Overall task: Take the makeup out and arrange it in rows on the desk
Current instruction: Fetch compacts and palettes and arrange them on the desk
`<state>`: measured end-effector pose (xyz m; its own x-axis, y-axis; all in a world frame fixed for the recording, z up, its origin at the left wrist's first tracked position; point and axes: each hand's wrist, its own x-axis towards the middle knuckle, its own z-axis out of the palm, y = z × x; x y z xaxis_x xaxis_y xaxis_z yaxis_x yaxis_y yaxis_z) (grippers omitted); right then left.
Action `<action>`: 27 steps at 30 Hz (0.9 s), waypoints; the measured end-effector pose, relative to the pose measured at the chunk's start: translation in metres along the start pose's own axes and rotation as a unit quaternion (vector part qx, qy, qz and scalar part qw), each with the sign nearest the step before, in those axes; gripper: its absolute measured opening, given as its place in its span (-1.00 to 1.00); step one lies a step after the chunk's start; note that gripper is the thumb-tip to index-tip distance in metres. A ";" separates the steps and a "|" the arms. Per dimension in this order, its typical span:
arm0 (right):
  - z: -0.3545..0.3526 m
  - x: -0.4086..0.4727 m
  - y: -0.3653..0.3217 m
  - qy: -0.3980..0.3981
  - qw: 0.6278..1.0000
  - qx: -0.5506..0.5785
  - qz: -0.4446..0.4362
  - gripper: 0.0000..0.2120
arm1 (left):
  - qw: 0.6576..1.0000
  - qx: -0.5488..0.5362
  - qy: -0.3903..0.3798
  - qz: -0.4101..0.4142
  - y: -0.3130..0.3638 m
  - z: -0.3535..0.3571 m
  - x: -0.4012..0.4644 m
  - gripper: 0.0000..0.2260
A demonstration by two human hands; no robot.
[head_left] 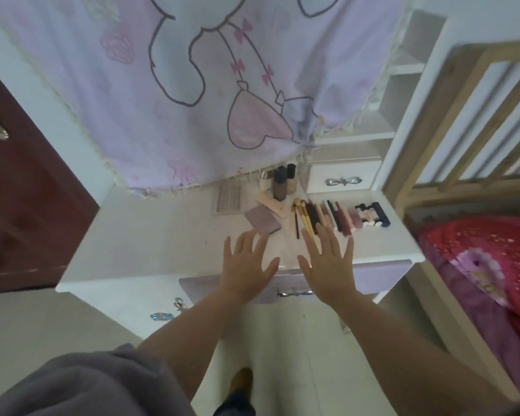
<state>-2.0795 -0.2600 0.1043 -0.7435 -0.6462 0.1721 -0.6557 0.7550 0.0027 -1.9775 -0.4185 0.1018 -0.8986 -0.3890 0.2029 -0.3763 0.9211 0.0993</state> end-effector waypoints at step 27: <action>-0.003 -0.289 -0.113 -0.047 0.682 0.026 0.730 -0.42 | 0.749 -0.107 -0.171 0.632 0.137 -0.007 -0.093 -0.45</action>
<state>-1.7903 -0.1584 0.0570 -0.6129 0.7825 -0.1098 0.7890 0.5986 -0.1384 -1.9443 -0.2565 0.1032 -0.5260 0.8504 0.0081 0.8342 0.5140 0.1997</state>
